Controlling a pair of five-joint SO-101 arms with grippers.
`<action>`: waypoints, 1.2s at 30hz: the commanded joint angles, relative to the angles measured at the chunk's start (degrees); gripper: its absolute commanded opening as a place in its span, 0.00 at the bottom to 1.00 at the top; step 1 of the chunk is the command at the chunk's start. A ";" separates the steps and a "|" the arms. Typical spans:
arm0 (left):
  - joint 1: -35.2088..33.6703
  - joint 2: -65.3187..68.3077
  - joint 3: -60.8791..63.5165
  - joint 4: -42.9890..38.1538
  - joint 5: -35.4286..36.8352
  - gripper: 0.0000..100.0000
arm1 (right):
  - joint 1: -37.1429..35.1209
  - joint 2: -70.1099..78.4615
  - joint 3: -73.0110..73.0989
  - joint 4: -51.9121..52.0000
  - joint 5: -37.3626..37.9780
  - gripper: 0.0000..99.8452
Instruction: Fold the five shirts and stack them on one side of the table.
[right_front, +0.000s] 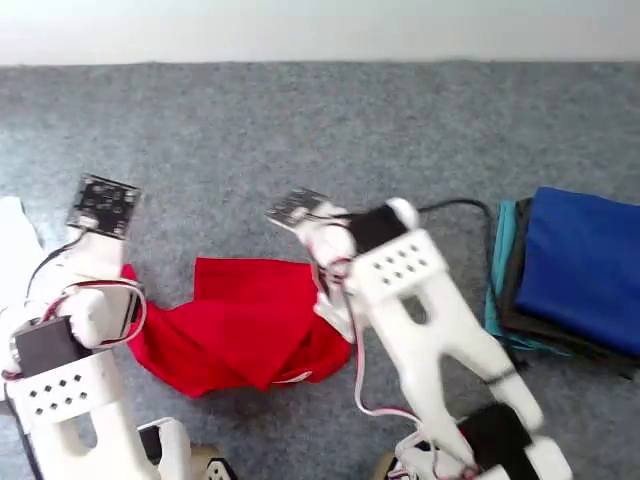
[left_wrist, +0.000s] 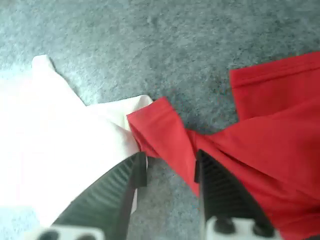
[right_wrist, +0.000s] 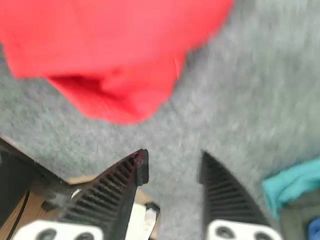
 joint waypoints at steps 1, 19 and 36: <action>-7.47 -0.26 -1.98 -0.88 0.88 0.17 | -4.53 5.49 -8.44 2.07 -0.70 0.25; -29.10 -0.18 -1.45 -1.93 0.53 0.17 | -25.89 29.85 -28.04 2.07 -8.53 0.25; -29.10 -0.18 -1.45 -1.93 0.62 0.17 | -30.73 38.46 -28.57 2.07 -13.63 0.25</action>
